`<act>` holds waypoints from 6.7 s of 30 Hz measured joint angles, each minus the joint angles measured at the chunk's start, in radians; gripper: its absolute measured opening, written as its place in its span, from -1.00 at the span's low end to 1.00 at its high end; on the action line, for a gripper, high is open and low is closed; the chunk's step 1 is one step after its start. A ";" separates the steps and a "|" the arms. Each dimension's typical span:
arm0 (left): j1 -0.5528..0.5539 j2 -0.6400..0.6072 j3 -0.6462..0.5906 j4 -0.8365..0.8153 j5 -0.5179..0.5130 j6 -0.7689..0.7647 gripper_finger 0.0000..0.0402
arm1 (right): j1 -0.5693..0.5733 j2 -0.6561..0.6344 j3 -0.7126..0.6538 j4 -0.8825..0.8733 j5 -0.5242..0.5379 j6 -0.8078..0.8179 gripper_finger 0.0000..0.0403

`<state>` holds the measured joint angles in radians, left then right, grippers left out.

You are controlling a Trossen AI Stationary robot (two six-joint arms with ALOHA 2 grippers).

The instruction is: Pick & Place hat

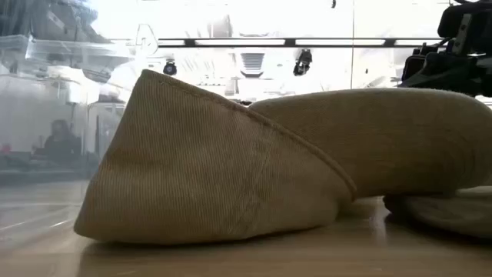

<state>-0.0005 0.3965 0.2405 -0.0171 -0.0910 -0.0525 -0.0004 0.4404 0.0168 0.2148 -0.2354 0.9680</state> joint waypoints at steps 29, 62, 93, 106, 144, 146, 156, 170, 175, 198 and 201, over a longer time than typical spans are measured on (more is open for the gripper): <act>0.000 0.000 0.000 0.000 0.000 0.000 -1.00 | 0.000 0.000 0.000 0.000 0.000 0.000 -0.87; 0.000 0.000 0.000 0.000 0.000 0.000 -1.00 | -0.001 0.000 0.000 0.008 0.188 0.080 -0.87; 0.000 0.000 0.000 -0.002 0.000 0.000 -1.00 | 0.000 0.078 0.221 -0.203 0.315 -0.328 -0.52; 0.000 0.000 0.000 -0.002 0.000 0.000 -1.00 | -0.001 0.431 0.675 -1.044 0.686 -0.146 0.00; 0.000 0.000 0.000 -0.003 0.000 0.000 -1.00 | -0.428 0.833 0.687 -1.197 0.648 -0.159 0.01; 0.000 0.000 0.000 -0.003 0.000 0.000 -1.00 | -0.450 0.831 0.687 -1.182 0.611 -0.192 0.01; 0.000 0.000 0.000 -0.003 0.000 0.000 -1.00 | -0.583 0.832 0.677 -1.121 0.504 -0.327 0.00; 0.000 0.000 0.000 -0.003 0.000 0.000 -1.00 | -0.685 0.830 0.613 -1.021 0.306 -0.396 -0.52; 0.000 0.000 0.000 -0.003 0.000 0.000 -1.00 | -0.685 0.823 0.616 -1.023 0.298 -0.398 -0.89; 0.000 0.000 0.000 -0.003 0.000 0.000 -1.00 | -0.685 0.425 0.733 -1.236 0.190 -0.358 -0.94; 0.000 0.000 0.000 -0.003 0.000 0.000 -1.00 | -0.685 0.366 0.733 -1.231 0.161 -0.346 -0.94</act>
<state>-0.0006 0.3965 0.2405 -0.0200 -0.0910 -0.0525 -0.6850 0.8067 0.7498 -1.0161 -0.0740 0.6220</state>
